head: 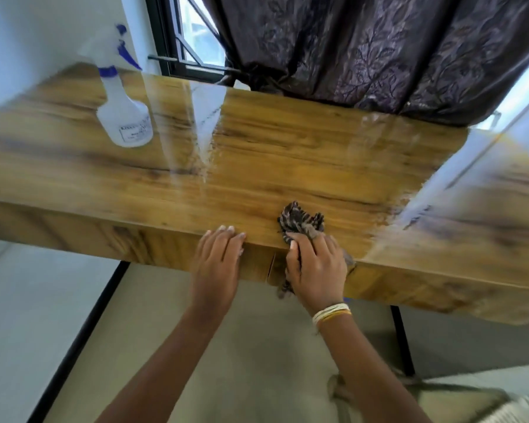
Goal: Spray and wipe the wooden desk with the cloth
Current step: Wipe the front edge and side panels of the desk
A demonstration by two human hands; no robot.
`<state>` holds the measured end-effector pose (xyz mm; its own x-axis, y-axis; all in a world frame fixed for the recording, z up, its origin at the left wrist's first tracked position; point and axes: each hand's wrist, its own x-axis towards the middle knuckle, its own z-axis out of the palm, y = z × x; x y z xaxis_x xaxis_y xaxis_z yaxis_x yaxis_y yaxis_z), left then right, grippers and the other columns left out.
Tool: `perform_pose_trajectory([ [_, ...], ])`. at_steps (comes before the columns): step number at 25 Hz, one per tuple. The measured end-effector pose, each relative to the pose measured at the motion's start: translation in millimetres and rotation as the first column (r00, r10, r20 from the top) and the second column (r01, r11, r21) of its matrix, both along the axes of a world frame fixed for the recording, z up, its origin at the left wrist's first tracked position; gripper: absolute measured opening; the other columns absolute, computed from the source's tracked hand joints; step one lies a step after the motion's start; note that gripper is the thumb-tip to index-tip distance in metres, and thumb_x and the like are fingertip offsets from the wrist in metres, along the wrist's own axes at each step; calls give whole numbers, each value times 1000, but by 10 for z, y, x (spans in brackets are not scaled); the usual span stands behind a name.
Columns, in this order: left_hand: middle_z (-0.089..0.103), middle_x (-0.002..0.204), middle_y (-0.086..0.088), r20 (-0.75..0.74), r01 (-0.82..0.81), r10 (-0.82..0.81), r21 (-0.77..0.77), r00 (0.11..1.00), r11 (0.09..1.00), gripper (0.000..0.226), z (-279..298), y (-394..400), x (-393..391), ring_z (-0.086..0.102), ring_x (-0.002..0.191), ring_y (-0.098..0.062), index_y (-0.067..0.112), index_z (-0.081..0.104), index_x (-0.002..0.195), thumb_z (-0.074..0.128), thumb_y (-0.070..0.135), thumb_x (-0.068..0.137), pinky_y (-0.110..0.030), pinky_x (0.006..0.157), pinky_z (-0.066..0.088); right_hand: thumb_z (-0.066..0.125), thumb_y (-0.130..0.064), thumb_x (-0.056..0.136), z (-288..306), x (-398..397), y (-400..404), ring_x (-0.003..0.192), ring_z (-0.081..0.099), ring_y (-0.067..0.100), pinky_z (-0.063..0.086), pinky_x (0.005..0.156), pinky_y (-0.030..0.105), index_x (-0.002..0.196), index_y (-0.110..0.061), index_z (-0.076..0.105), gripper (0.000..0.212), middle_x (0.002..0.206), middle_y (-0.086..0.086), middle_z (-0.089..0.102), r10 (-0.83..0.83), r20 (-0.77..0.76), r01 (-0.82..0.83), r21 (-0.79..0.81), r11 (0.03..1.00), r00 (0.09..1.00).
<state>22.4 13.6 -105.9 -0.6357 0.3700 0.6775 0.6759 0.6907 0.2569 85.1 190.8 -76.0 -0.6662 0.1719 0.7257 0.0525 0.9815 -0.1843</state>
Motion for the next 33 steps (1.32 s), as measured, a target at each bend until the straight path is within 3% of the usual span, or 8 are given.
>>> perform_pose_trajectory([
  [5, 63, 121, -9, 535, 261, -235, 27, 811, 965, 36, 645, -364, -171, 58, 114, -27, 11, 68, 122, 60, 10, 87, -42, 98, 47, 31, -42, 98, 432, 111, 432, 116, 60, 29, 45, 103, 44, 125, -16, 65, 50, 127, 9, 64, -63, 486, 59, 24, 998, 872],
  [8, 45, 149, -10, 696, 174, -54, -104, 716, 979, 49, 888, -715, -460, 43, 137, -27, 16, 57, 136, 67, 11, 89, -44, 113, 35, 22, -42, 100, 497, 94, 505, 134, 45, 28, 30, 115, 45, 138, -14, 53, 57, 144, 13, 51, -180, 593, 275, -73, 959, 785],
  [13, 29, 160, -3, 681, -44, 241, -293, 691, 955, 62, 966, -1259, -748, 28, 147, -22, 22, 43, 147, 68, 19, 90, -41, 114, 31, 29, -38, 101, 560, -324, -190, 146, 23, 37, 19, 119, 47, 149, -1, 32, 60, 156, 25, 25, -321, 663, 529, -133, 838, 676],
  [18, 50, 147, -5, 497, -37, 404, -595, 768, 803, 57, 1159, -1144, -951, 57, 123, -26, 29, 46, 144, 66, 20, 91, -39, 95, 49, 29, -34, 103, 610, -1023, -1253, 146, 20, 39, 15, 119, 46, 151, -2, 28, 57, 157, 28, 19, 8, 715, 147, -154, 977, 699],
  [22, 61, 133, -6, 430, 5, 395, -682, 811, 731, 47, 1243, -1118, -940, 62, 114, -25, 24, 53, 138, 64, 25, 93, -35, 89, 51, 33, -26, 103, 685, -1113, -1464, 145, 26, 34, 26, 116, 45, 148, -8, 36, 49, 158, 21, 25, 258, 755, -276, -106, 955, 602],
  [25, 43, 152, -5, 585, 80, 374, -604, 720, 793, 67, 1273, -1149, -997, 50, 131, -27, 26, 44, 146, 73, 26, 85, -38, 103, 44, 25, -29, 94, 567, -1230, -613, 139, 35, 34, 40, 108, 47, 145, -9, 40, 57, 154, 19, 34, 59, 783, -77, -14, 997, 620],
  [28, 39, 154, -4, 585, 99, 376, -621, 719, 777, 66, 1334, -1184, -1007, 47, 134, -27, 28, 41, 148, 70, 27, 88, -38, 103, 43, 26, -32, 98, 550, -1142, 147, 143, 29, 32, 32, 114, 45, 149, -12, 34, 55, 158, 16, 27, -130, 772, 297, -79, 952, 623],
  [33, 38, 155, 3, 629, 90, 375, -580, 681, 810, 74, 1339, -1202, -1019, 43, 137, -23, 33, 42, 146, 76, 37, 81, -36, 104, 41, 25, -30, 104, 752, -1480, -312, 150, 9, 32, 17, 120, 45, 155, -10, 17, 55, 162, 18, 7, -221, 795, 474, -93, 875, 564],
])
